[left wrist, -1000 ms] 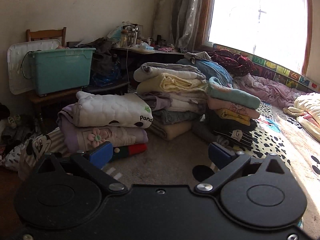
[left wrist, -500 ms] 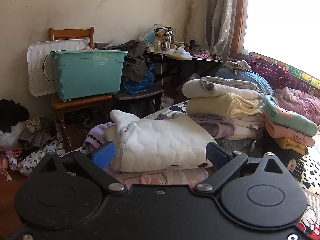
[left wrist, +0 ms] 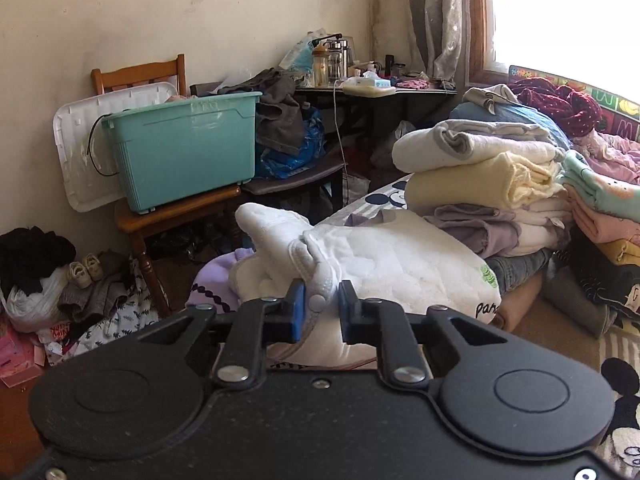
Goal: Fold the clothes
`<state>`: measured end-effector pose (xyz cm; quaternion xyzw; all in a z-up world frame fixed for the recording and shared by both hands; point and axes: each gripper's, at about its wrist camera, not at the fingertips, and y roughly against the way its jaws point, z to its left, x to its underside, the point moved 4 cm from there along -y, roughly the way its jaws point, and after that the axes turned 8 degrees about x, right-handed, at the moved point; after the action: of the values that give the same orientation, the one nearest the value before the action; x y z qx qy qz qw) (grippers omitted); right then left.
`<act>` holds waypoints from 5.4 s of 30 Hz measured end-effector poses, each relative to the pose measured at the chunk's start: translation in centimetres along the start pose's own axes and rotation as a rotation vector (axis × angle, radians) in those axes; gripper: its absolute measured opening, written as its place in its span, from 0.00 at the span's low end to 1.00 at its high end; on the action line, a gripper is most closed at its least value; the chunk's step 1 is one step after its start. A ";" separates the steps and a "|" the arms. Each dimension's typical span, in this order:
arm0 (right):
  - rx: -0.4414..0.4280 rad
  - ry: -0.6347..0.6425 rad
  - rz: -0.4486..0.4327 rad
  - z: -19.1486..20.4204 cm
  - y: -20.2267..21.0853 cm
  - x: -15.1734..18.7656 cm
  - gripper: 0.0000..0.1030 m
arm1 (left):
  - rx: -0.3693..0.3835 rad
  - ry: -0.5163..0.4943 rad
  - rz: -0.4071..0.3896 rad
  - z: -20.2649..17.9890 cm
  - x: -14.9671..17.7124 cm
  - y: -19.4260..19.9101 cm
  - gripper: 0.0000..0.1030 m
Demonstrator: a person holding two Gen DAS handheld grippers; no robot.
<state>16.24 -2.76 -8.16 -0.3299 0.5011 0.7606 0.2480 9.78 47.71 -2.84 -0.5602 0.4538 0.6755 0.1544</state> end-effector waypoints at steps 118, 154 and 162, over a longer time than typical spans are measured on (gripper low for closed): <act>-0.172 -0.030 -0.107 -19.8 3.9 -9.3 0.25 | 1.379 0.078 0.290 -34.9 7.9 13.3 0.02; 0.222 0.410 -0.155 -16.5 7.4 -6.9 0.34 | 0.893 -0.312 0.200 -32.2 13.3 12.1 0.03; 0.194 0.293 0.108 -18.8 5.3 3.8 0.39 | 0.863 -0.171 0.333 -28.8 17.2 12.6 0.12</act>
<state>14.76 -21.96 -13.07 -0.3844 0.6199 0.6647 0.1618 12.98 13.09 -11.57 -0.3066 0.7625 0.4845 0.2996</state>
